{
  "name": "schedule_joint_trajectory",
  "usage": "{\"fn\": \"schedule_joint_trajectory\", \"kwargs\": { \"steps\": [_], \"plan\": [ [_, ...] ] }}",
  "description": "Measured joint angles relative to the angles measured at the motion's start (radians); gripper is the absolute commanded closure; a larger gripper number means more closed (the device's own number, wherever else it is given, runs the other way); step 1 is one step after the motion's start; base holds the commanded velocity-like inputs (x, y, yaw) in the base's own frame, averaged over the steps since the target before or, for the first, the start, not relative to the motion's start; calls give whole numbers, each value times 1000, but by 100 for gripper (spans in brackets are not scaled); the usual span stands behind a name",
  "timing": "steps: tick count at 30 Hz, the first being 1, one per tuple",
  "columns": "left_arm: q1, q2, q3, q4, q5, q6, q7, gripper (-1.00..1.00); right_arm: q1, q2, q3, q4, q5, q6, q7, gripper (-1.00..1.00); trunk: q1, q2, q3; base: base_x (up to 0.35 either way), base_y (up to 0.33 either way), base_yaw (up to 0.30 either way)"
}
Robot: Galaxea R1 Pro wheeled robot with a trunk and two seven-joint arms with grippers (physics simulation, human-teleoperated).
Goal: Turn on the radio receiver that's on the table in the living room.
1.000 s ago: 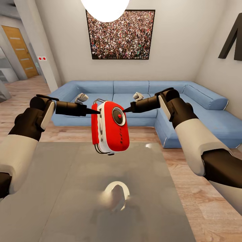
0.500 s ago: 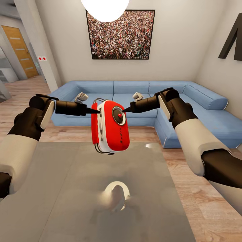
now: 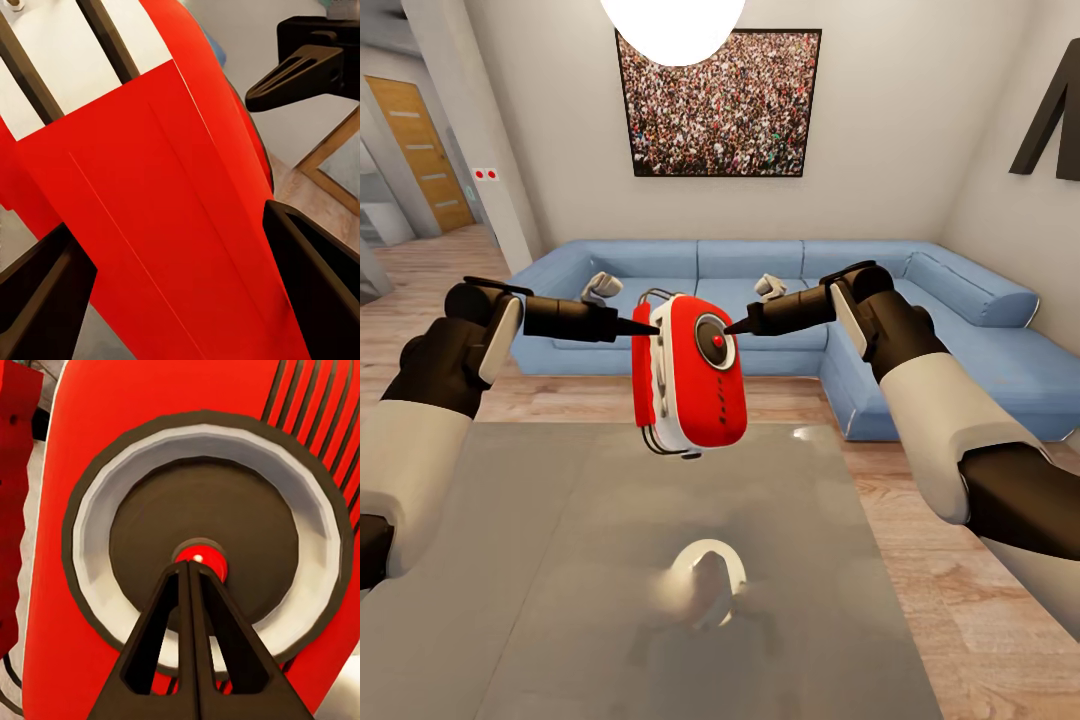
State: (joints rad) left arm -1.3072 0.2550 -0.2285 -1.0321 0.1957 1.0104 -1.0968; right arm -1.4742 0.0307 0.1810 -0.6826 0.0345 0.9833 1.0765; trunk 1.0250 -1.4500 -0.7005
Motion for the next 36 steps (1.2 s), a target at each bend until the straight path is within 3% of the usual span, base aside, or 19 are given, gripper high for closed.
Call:
{"fn": "schedule_joint_trajectory", "kwargs": {
  "steps": [36],
  "plan": [
    [0,1,4,8,-1,-1,1,100,0,-4,-1,0,1,0,0,100,0,0,0,0,0,0]
  ]
}}
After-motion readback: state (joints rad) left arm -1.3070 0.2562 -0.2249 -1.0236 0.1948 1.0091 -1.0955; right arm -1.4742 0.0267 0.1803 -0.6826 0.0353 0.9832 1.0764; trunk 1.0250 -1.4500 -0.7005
